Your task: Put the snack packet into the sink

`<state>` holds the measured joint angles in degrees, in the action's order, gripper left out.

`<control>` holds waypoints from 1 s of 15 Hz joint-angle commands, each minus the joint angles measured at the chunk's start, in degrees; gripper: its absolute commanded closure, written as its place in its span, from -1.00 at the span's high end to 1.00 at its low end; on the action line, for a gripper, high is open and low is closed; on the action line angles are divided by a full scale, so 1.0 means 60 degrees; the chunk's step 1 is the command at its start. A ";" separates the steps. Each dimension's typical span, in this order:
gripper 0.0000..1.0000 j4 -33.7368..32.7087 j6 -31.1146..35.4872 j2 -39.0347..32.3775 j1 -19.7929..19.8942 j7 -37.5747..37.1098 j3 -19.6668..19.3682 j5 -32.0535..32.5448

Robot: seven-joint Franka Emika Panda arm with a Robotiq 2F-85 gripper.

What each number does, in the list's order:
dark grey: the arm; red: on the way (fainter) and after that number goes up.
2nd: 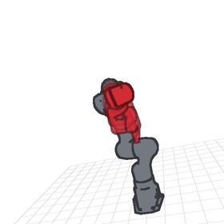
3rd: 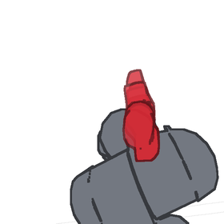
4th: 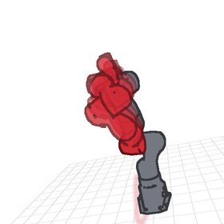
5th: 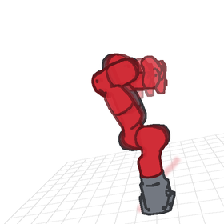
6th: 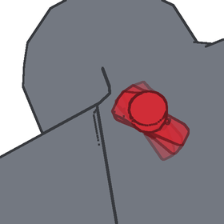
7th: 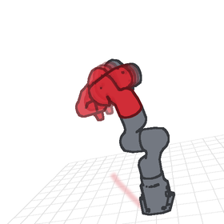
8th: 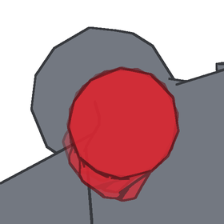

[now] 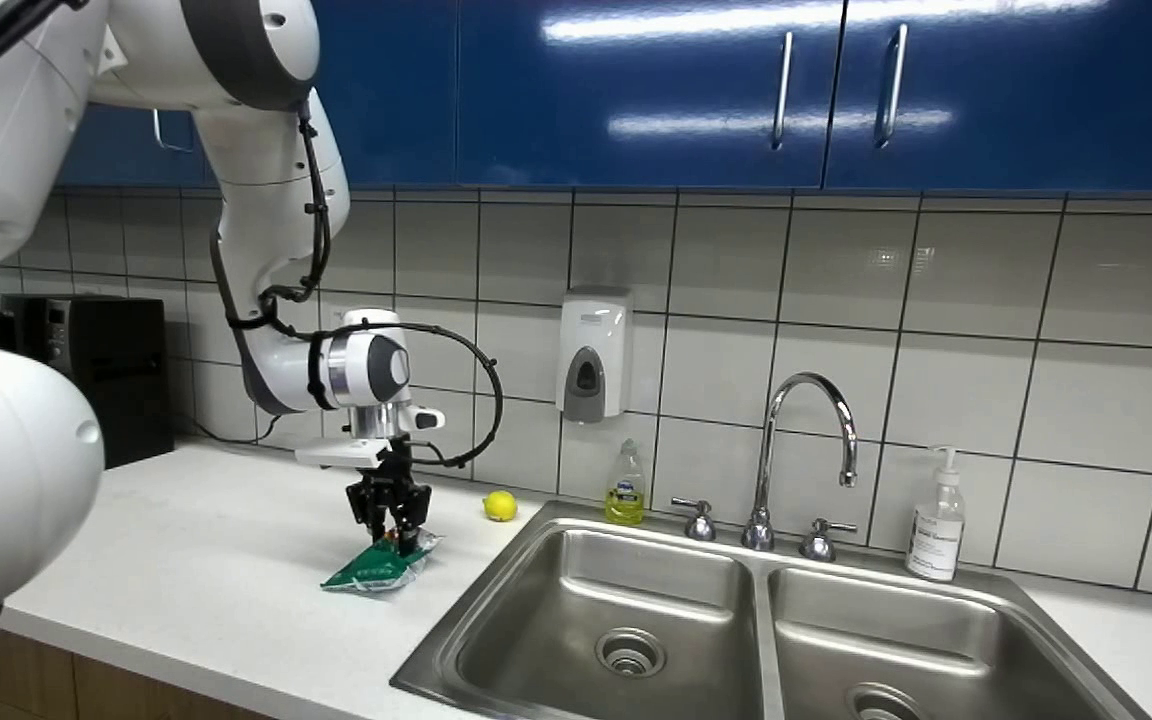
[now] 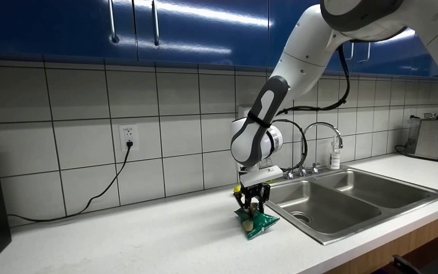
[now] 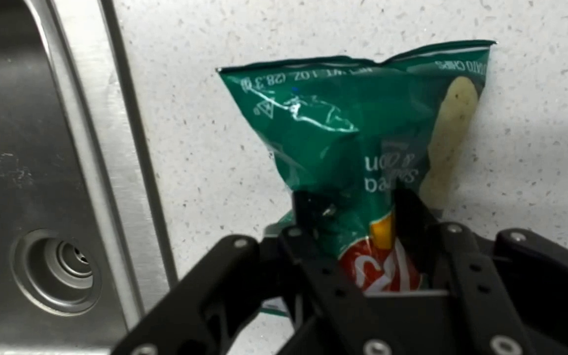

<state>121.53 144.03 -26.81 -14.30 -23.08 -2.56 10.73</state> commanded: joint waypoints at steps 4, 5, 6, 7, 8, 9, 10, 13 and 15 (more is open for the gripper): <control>-0.98 -0.0217 -0.0263 -0.0124 -0.0061 -0.0170 -0.0091 0.0076; -0.98 -0.0253 -0.0287 -0.0125 -0.0063 -0.0179 -0.0096 0.0084; -0.92 -0.0268 -0.0303 -0.0130 -0.0068 -0.0193 -0.0107 0.0102; -0.94 -0.0264 -0.0304 -0.0128 -0.0072 -0.0198 -0.0112 0.0113; -1.00 -0.0284 -0.0311 -0.0127 -0.0079 -0.0202 -0.0115 0.0124; -1.00 -0.0311 -0.0328 -0.0112 -0.0083 -0.0207 -0.0117 0.0142; -0.99 -0.0328 -0.0334 -0.0103 -0.0080 -0.0204 -0.0113 0.0152; -0.99 -0.0344 -0.0307 -0.0110 -0.0075 -0.0191 -0.0119 0.0173; -0.99 -0.0354 -0.0268 -0.0036 -0.0054 -0.0147 -0.0114 0.0169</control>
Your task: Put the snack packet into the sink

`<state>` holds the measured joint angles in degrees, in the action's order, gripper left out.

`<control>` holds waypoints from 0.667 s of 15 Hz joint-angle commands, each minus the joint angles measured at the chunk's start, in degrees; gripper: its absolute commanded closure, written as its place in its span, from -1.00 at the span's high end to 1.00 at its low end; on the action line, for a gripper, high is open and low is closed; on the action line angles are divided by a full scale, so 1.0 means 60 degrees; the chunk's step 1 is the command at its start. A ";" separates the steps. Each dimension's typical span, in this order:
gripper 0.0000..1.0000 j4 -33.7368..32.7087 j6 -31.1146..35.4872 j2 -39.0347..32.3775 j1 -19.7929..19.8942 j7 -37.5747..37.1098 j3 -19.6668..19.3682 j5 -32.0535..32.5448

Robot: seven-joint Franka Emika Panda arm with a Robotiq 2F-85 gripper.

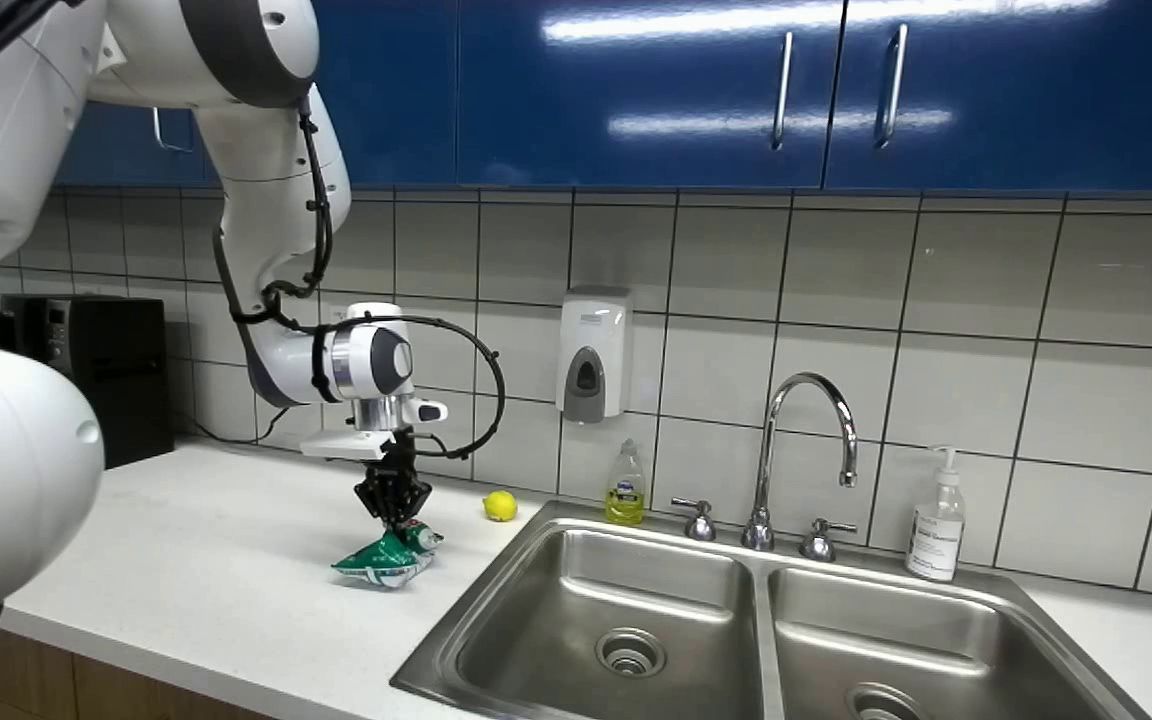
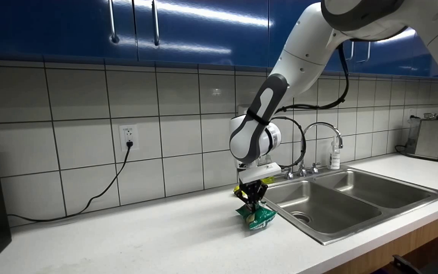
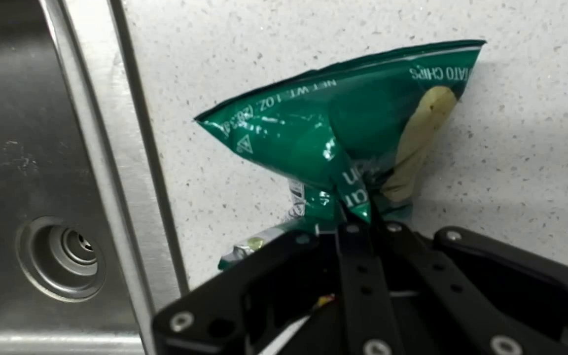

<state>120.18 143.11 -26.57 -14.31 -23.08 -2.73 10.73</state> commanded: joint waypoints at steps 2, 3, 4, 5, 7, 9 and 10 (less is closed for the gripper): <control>-0.99 -0.0151 -0.0089 0.0073 -0.0031 -0.0123 -0.0090 0.0166; -0.99 -0.0167 -0.0093 0.0145 -0.0029 -0.0121 -0.0103 0.0180; -0.99 -0.0180 -0.0089 0.0249 -0.0019 -0.0112 -0.0122 0.0193; -0.99 -0.0196 -0.0079 0.0322 -0.0014 -0.0127 -0.0148 0.0200; -0.99 -0.0231 -0.0076 0.0502 0.0038 -0.0104 -0.0204 0.0184; -0.99 -0.0256 -0.0064 0.0676 0.0100 -0.0086 -0.0258 0.0162; -0.99 -0.0273 -0.0069 0.0768 0.0135 -0.0083 -0.0288 0.0155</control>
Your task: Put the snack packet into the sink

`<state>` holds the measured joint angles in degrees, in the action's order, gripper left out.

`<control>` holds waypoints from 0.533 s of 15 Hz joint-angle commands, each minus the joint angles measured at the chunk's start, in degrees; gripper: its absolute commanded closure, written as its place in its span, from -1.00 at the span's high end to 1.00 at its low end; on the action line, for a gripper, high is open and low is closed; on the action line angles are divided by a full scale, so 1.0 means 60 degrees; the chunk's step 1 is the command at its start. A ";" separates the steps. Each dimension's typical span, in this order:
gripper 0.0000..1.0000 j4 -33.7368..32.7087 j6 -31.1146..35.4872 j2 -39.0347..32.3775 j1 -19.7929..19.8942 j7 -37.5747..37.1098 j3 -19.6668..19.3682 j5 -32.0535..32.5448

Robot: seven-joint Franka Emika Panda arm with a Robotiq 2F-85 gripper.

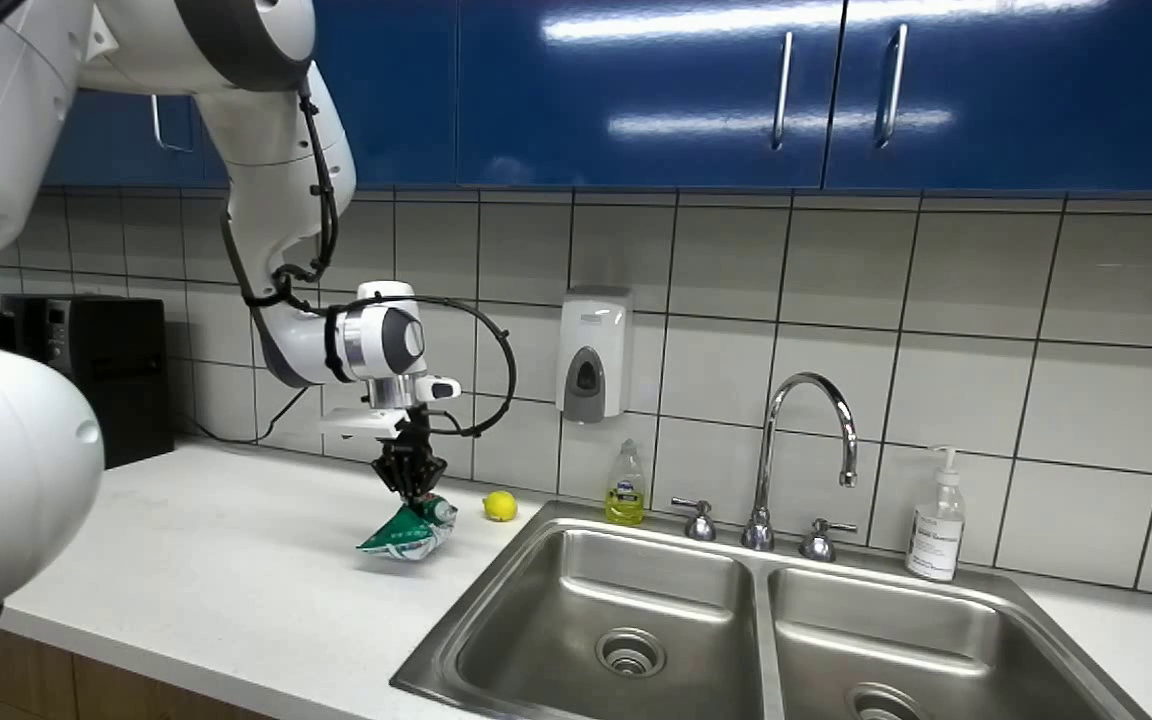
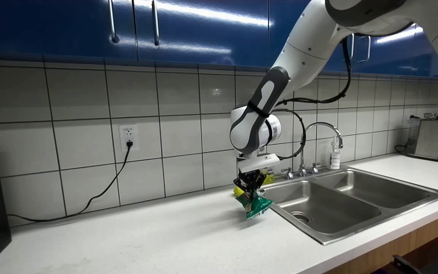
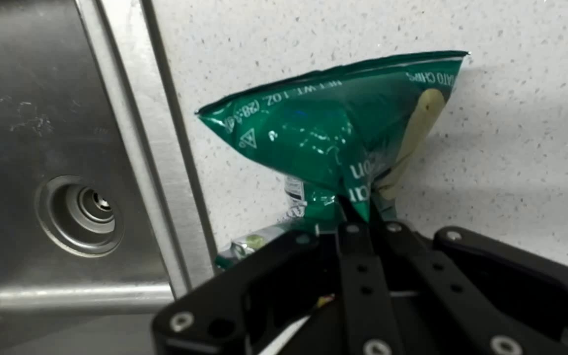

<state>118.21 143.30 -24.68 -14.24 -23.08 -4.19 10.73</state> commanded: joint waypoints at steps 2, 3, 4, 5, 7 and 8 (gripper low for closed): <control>-0.99 0.0022 -0.0090 0.0599 0.0212 -0.0091 -0.0103 0.0139; -0.99 -0.0006 -0.0096 0.0647 0.0273 -0.0102 -0.0138 0.0130; -0.99 -0.0019 -0.0094 0.0683 0.0340 -0.0105 -0.0181 0.0127; -0.99 -0.0034 -0.0079 0.0701 0.0406 -0.0113 -0.0228 0.0127; -0.99 -0.0062 -0.0055 0.0704 0.0589 -0.0138 -0.0374 0.0123; -0.99 -0.0074 -0.0045 0.0698 0.0699 -0.0138 -0.0449 0.0105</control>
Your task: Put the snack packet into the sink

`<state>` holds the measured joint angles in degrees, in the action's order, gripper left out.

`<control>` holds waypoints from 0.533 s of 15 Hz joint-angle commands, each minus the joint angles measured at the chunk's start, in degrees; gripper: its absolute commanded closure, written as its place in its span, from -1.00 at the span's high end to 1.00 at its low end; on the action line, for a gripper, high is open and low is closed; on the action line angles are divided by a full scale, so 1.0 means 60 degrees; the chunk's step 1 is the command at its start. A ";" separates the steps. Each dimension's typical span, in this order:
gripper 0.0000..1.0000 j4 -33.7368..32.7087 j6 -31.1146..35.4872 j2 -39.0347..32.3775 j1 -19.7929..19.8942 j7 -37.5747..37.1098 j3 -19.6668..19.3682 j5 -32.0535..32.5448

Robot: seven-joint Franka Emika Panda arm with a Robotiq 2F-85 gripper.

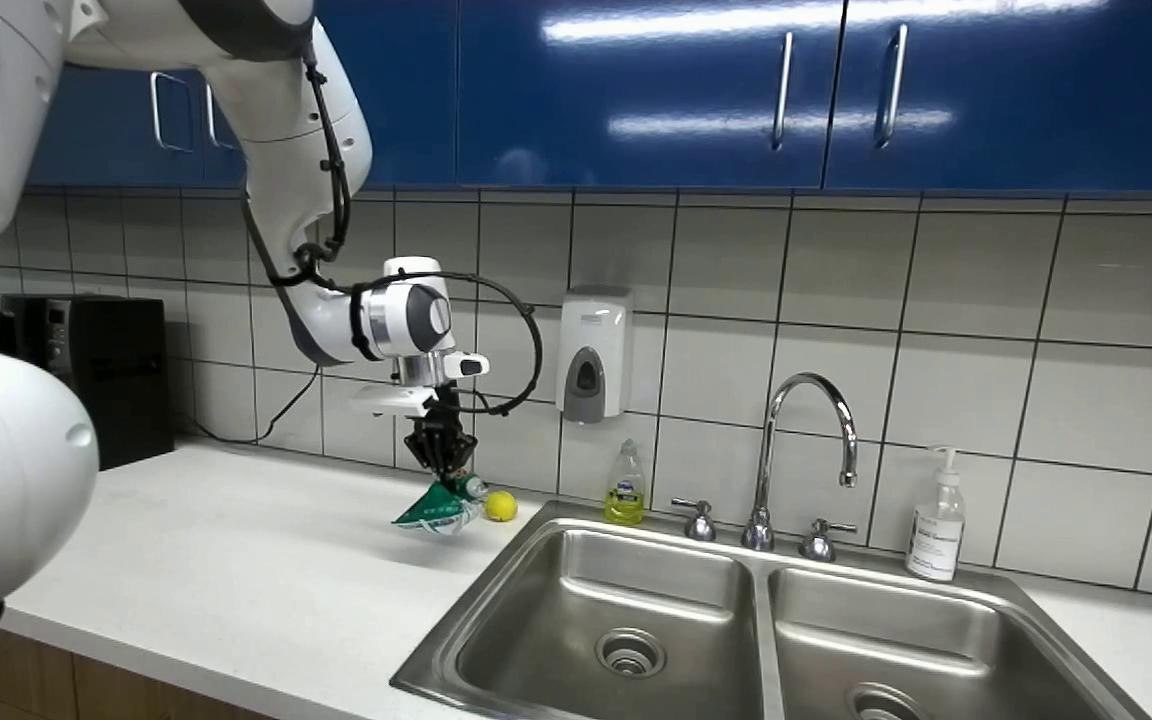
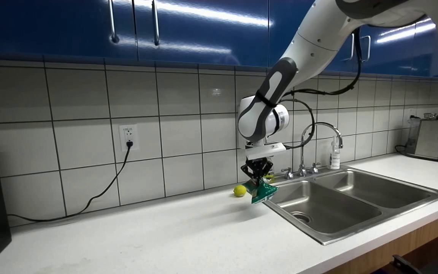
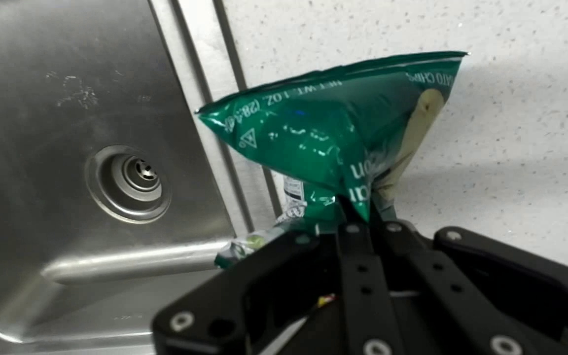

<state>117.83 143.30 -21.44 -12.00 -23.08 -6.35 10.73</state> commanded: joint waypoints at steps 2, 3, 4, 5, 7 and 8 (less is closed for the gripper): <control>-0.99 -0.0016 -0.0033 0.0169 0.0580 -0.0105 -0.0255 0.0046; -0.99 -0.0040 -0.0013 0.0147 0.0730 -0.0089 -0.0345 0.0016; -0.99 -0.0039 0.0010 0.0147 0.0888 -0.0057 -0.0440 -0.0013; -0.99 -0.0064 -0.0005 0.0135 0.1022 -0.0057 -0.0527 -0.0029; -0.99 -0.0119 0.0055 0.0079 0.1348 -0.0051 -0.0727 -0.0089; -0.99 -0.0128 0.0097 0.0064 0.1504 -0.0041 -0.0823 -0.0115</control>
<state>117.51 143.52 -21.39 -5.51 -23.08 -10.52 10.57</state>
